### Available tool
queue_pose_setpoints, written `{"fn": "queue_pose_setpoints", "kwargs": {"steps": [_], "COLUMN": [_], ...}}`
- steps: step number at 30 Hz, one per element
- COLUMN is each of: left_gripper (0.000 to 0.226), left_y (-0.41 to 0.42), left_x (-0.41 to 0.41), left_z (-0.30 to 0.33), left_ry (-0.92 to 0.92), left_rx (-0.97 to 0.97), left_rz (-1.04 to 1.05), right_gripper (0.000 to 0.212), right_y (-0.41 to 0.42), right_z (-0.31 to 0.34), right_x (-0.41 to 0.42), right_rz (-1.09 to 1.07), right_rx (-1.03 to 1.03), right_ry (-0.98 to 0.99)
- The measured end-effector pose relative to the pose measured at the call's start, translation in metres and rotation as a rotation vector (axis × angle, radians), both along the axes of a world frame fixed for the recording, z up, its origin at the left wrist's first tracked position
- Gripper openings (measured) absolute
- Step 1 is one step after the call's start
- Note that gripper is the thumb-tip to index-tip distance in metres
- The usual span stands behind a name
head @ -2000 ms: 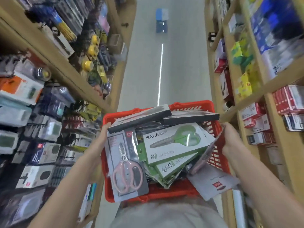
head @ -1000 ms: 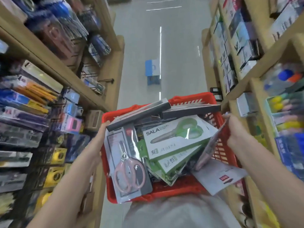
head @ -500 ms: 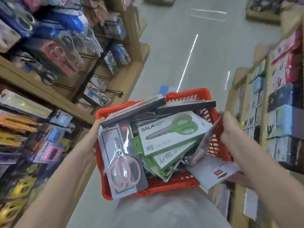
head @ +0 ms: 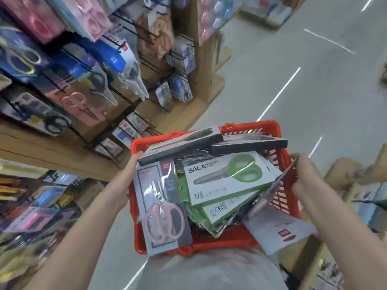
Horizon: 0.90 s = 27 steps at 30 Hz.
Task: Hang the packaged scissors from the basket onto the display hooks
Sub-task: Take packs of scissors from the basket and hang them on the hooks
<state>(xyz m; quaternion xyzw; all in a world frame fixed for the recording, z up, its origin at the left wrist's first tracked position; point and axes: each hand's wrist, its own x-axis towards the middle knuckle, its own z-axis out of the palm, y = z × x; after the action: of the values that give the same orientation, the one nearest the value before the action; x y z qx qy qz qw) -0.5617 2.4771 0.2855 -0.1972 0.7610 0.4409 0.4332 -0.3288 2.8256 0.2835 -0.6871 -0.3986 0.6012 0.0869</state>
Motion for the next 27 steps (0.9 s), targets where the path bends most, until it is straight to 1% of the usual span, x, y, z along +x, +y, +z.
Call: {"fn": "queue_pose_setpoints", "kwargs": {"steps": [3, 5, 6, 9, 10, 12, 13, 15, 17, 20, 21, 23, 25, 27], "left_gripper": [0.077, 0.077, 0.079, 0.095, 0.098, 0.094, 0.093, 0.097, 0.102, 0.104, 0.104, 0.102, 0.097, 0.086], "left_y": [0.034, 0.052, 0.061, 0.082, 0.086, 0.093, 0.095, 0.097, 0.095, 0.091, 0.09, 0.09, 0.091, 0.095], "left_x": [-0.012, -0.014, -0.014, -0.017, -0.019, -0.025, -0.029, -0.04, -0.053, -0.076, -0.085, -0.1, -0.111, -0.117], "left_z": [-0.009, -0.018, -0.02, -0.026, -0.029, -0.038, -0.044, -0.058, -0.074, -0.099, -0.108, -0.126, -0.145, -0.17], "left_ry": [0.029, 0.059, 0.06, 0.022, 0.013, 0.009, 0.005, -0.01, -0.038, -0.085, -0.095, -0.109, -0.096, -0.087], "left_rx": [-0.023, -0.069, -0.073, -0.062, -0.059, -0.062, -0.066, -0.069, -0.075, -0.091, -0.09, -0.105, -0.116, -0.116], "left_rz": [0.13, 0.269, 0.324, 0.427, 0.46, 0.525, 0.549, 0.577, 0.6, 0.616, 0.621, 0.633, 0.649, 0.67], "right_gripper": [0.033, 0.046, 0.046, 0.031, 0.029, 0.028, 0.029, 0.03, 0.031, 0.038, 0.036, 0.03, 0.029, 0.03], "right_y": [0.057, 0.091, 0.104, 0.135, 0.142, 0.154, 0.158, 0.162, 0.163, 0.161, 0.161, 0.159, 0.159, 0.161], "right_z": [-0.016, -0.022, -0.024, -0.026, -0.025, -0.026, -0.029, -0.036, -0.046, -0.069, -0.077, -0.096, -0.118, -0.142], "right_x": [-0.053, -0.088, -0.104, -0.152, -0.169, -0.201, -0.216, -0.242, -0.265, -0.292, -0.301, -0.32, -0.339, -0.36], "right_rz": [0.098, 0.185, 0.235, 0.349, 0.377, 0.44, 0.475, 0.522, 0.544, 0.559, 0.565, 0.57, 0.581, 0.599], "right_rx": [-0.017, -0.05, -0.058, -0.044, -0.035, -0.029, -0.03, -0.028, -0.031, -0.06, -0.071, -0.097, -0.146, -0.195], "right_ry": [0.023, 0.035, 0.04, 0.043, 0.042, 0.038, 0.032, 0.022, 0.012, 0.021, 0.023, 0.018, 0.018, 0.013]}}
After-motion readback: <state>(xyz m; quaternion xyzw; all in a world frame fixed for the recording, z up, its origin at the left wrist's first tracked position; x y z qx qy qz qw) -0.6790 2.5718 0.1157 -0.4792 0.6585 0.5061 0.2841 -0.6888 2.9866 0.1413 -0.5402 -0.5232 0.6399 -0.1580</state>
